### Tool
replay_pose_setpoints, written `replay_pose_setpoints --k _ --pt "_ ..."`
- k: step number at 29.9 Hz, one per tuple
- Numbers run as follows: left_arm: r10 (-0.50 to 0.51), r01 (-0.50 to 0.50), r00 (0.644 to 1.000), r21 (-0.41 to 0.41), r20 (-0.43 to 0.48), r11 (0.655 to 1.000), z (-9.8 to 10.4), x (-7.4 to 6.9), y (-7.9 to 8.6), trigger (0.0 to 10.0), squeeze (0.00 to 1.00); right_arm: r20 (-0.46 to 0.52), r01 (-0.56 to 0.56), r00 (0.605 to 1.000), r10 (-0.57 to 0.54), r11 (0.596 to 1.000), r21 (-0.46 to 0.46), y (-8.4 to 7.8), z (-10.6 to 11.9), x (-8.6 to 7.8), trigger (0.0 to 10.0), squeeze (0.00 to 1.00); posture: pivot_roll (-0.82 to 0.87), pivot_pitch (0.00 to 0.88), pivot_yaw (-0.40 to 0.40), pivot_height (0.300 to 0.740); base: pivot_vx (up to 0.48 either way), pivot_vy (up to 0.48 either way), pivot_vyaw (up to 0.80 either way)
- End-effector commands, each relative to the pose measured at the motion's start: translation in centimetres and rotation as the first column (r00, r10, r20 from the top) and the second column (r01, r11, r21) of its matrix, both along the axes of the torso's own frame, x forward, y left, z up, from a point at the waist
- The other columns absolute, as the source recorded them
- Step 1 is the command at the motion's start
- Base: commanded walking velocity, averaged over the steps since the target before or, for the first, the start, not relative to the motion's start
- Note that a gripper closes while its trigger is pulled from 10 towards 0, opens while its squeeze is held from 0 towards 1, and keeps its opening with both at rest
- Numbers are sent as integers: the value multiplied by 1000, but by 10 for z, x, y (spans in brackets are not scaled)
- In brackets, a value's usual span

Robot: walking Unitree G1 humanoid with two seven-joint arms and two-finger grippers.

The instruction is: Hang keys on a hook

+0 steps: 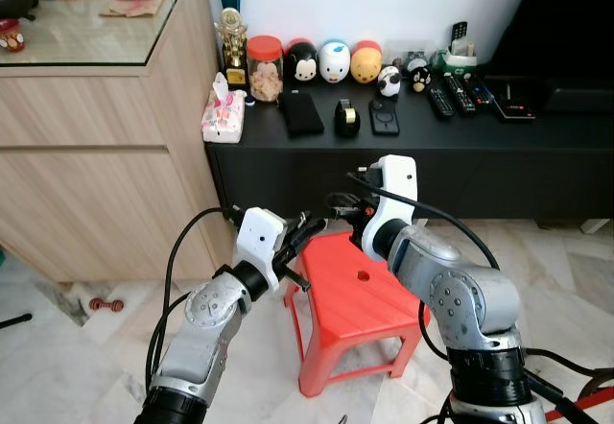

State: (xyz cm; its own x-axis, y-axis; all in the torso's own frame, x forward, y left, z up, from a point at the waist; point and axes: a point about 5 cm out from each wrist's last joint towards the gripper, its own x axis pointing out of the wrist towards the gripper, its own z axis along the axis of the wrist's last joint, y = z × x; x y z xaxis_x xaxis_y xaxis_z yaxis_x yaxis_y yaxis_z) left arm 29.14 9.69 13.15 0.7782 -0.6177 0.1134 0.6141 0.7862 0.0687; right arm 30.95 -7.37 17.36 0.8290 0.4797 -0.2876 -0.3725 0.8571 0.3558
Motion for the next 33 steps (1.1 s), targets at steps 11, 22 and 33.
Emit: replay_pose_setpoints --k 11,22,33 --pt "-15 15 1000 7 11 1000 1 -4 -1 0 0 29 35 999 -35 999 5 -7 0 6 10000 0 -103 104 -67 740 0 0 0" --pt "28 -28 999 5 -16 1000 -5 -2 8 0 0 58 127 991 -124 990 -57 -36 -13 14 10000 1000 -105 106 -65 740 0 0 0" --pt "307 -289 935 124 -177 949 -54 -2 52 7294 0 -207 166 947 -245 926 -339 -83 -135 -13 10000 0 -94 104 -63 740 0 0 0"
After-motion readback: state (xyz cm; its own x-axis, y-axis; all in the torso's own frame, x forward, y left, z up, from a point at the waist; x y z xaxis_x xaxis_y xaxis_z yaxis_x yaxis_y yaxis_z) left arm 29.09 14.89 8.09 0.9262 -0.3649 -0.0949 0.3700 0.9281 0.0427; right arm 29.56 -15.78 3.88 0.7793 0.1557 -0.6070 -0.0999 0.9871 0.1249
